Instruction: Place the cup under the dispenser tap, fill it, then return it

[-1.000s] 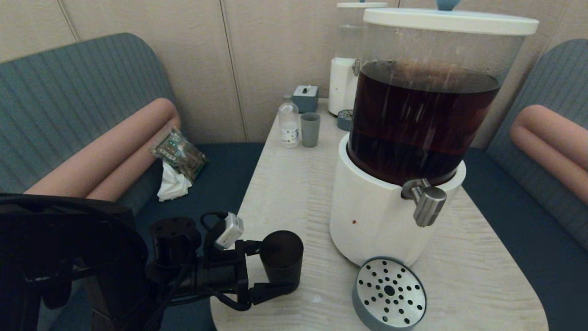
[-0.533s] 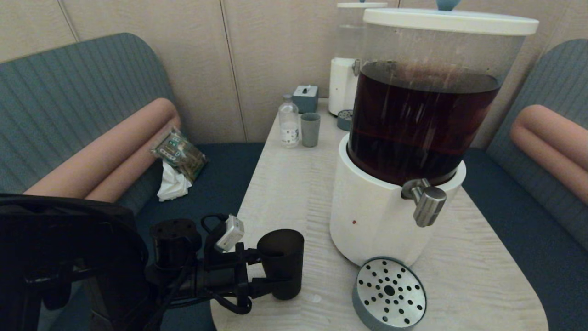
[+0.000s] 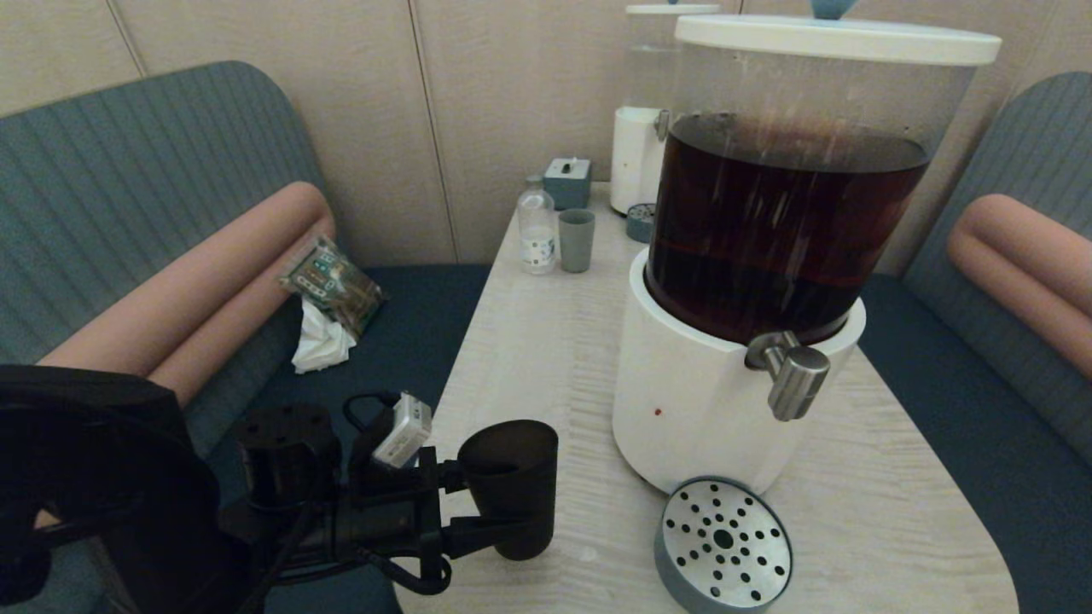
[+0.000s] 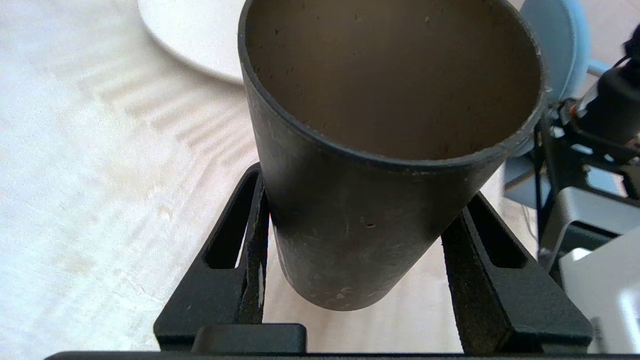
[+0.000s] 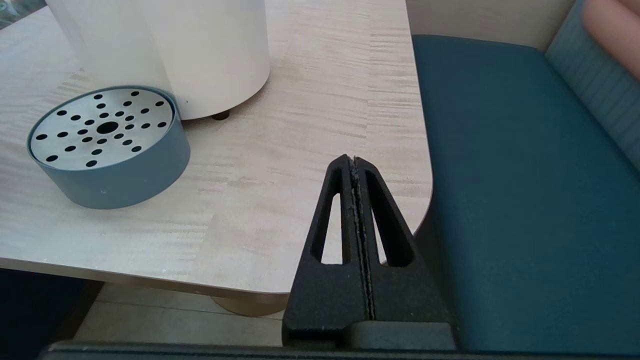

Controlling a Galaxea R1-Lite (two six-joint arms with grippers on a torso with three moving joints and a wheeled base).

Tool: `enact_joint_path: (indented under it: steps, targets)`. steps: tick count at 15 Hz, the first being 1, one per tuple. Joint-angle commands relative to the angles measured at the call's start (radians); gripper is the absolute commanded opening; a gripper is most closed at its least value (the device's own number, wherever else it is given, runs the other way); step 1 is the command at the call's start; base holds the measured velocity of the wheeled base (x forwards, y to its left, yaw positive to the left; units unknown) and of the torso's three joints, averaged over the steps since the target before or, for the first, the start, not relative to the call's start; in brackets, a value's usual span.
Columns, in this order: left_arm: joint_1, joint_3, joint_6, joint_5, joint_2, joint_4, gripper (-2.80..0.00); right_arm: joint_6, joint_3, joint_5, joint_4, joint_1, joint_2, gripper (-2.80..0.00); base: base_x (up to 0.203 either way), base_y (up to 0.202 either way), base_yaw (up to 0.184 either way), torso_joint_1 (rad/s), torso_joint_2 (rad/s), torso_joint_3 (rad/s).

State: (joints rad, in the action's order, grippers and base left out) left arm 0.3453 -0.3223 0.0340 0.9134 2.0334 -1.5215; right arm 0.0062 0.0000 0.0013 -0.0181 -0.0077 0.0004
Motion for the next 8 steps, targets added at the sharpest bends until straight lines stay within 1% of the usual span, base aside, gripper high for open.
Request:
enact_joint_path:
  steps: [1,3,5,7,8]
  targets:
    - [0.000,0.027,-0.001,0.004,-0.109,-0.009,-2.80,0.000,0.006,0.000,0.000,0.000,-0.002,-2.80,0.000,0.000,0.000,0.000,0.00,0.000]
    - [0.009,0.037,-0.025,0.005,-0.180,-0.009,-2.80,0.000,0.006,0.000,0.000,0.000,-0.002,-2.80,0.000,0.000,0.000,0.000,0.00,0.000]
    - [0.040,0.049,-0.036,0.000,-0.212,-0.009,-2.80,0.000,0.006,0.000,0.000,0.000,-0.002,-2.80,0.000,0.000,0.000,0.000,0.00,0.000]
    - [0.077,0.033,-0.062,-0.043,-0.226,-0.009,-2.80,0.000,0.006,0.000,0.000,0.000,-0.003,-2.80,0.000,0.000,0.000,0.000,0.00,0.000]
    - [0.096,0.020,-0.066,-0.049,-0.222,-0.009,-2.80,0.000,0.006,0.000,0.000,0.000,-0.003,-2.80,0.000,0.000,0.000,0.000,0.00,0.000]
